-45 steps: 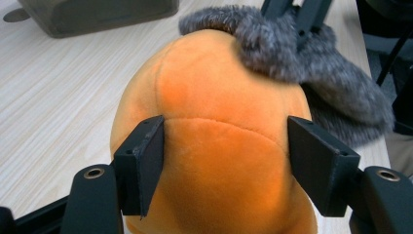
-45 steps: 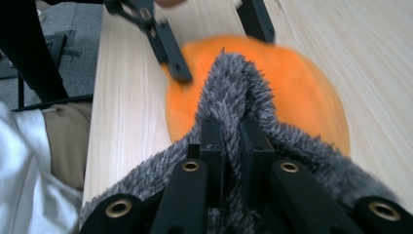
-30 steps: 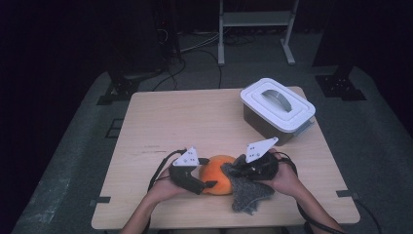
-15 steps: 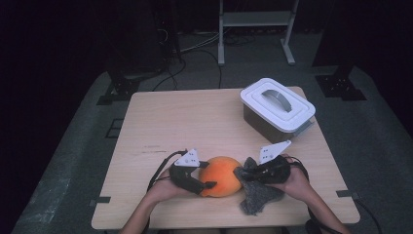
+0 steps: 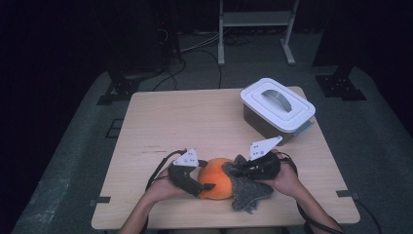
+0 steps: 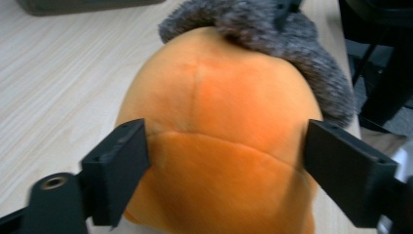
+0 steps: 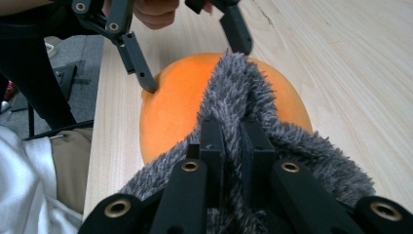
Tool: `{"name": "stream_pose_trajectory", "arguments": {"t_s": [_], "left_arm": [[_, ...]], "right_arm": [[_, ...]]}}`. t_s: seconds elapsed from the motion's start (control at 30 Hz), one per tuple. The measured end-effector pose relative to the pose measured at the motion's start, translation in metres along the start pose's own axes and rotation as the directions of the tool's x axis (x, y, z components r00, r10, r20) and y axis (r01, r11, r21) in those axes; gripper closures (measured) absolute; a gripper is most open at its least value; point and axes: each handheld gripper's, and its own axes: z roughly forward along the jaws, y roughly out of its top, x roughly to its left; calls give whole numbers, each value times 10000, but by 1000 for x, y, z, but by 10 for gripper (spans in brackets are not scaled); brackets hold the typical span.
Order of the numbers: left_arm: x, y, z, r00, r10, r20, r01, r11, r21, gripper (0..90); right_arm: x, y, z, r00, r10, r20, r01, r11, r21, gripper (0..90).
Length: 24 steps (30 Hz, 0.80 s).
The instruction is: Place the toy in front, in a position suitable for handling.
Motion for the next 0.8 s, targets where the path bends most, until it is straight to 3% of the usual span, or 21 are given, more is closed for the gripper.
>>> {"name": "stream_pose_trajectory", "arguments": {"t_s": [0.13,0.33,0.43,0.53,0.67,0.8], "left_arm": [[-1,-2,4,9999,130,82,-132,9998,145,191],[1,-7,4,9998,-43,194,42,10000,27,206],[0,-7,3,9997,89,225,-90,10000,44,207],[1,-8,4,9996,-14,285,13,10000,48,209],[1,-9,4,9995,30,326,-30,10000,19,209],[-2,-7,3,9993,103,354,-106,9999,86,206]], "right_arm": [[4,3,0,9996,-282,83,281,9994,188,809],[-6,-22,-7,9981,604,89,-607,9976,321,809],[-11,-40,-11,9945,1017,260,-1033,9923,678,809],[-15,-46,-13,9927,1143,379,-1176,9881,997,809],[-15,-35,-18,9940,1041,346,-1056,9933,472,810],[-12,-12,-13,9976,679,124,-679,9977,-5,810]]}}
